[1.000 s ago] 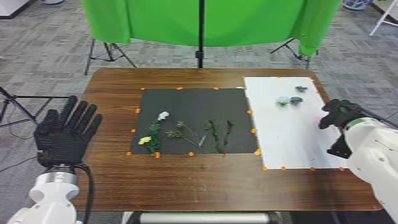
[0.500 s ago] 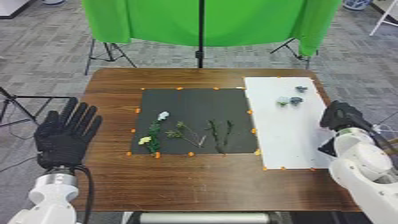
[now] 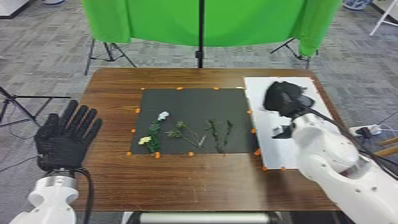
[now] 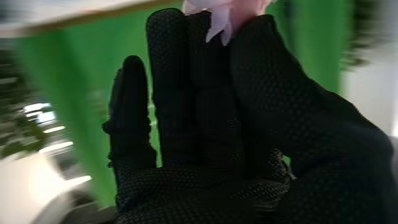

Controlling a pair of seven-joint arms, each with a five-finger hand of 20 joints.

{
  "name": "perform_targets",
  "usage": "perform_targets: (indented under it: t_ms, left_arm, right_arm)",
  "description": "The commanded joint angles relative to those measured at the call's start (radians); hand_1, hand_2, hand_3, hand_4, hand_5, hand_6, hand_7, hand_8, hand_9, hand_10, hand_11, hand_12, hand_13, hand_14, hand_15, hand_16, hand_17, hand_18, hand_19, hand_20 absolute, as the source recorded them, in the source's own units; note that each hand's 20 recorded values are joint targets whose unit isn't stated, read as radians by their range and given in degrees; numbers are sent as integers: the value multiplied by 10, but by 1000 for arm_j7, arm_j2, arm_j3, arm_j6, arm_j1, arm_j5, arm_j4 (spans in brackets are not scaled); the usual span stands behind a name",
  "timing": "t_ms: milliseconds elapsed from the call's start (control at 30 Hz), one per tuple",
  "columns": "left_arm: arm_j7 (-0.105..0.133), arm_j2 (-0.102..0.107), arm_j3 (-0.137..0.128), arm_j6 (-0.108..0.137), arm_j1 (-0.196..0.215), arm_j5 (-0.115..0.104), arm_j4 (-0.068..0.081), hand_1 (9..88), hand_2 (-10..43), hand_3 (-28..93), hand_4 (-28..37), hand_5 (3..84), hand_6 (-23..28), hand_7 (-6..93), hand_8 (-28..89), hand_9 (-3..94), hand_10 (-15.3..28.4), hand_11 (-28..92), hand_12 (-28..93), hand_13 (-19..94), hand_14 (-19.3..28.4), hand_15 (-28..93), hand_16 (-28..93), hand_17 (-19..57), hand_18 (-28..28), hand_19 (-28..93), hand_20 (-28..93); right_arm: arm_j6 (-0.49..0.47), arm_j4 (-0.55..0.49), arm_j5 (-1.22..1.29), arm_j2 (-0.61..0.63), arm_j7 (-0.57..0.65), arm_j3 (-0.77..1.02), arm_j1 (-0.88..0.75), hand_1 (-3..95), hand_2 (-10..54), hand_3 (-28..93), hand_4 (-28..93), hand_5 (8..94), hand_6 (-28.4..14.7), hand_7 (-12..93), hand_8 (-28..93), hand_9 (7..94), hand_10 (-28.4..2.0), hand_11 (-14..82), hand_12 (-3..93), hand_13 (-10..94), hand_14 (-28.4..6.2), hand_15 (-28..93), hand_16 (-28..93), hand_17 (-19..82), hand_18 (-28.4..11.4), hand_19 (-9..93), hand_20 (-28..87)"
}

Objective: Arrange flowers

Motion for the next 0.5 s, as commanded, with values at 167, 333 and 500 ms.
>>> perform_targets:
  t_ms: [167,333,500]
  left_arm:
    - [-26,-5,15,6,9,5,1,257,132,808,-283,416,84,85,-76,318,135,145,105,260,130,254,-33,-39,122,229,144]
    - [-32,3,26,5,-10,7,12,256,132,808,-283,416,84,85,-76,319,135,146,105,260,129,253,-33,-39,122,229,144]
    - [-45,6,32,-1,-24,1,20,256,133,808,-283,417,84,85,-76,319,135,146,105,260,130,252,-33,-39,122,230,144]
  right_arm:
    - [-18,121,21,-367,-102,-325,309,616,-95,673,-283,763,-2,301,19,822,-102,52,324,655,-72,264,377,251,-192,736,350]
    - [-25,186,-9,-428,-126,-436,343,616,-95,674,-283,764,-2,301,18,823,-102,53,324,657,-72,267,378,251,-193,741,355]
    - [-15,286,-20,-472,-104,-510,376,614,-95,674,-283,762,1,303,15,822,-102,52,323,666,-70,274,383,258,-193,747,360]
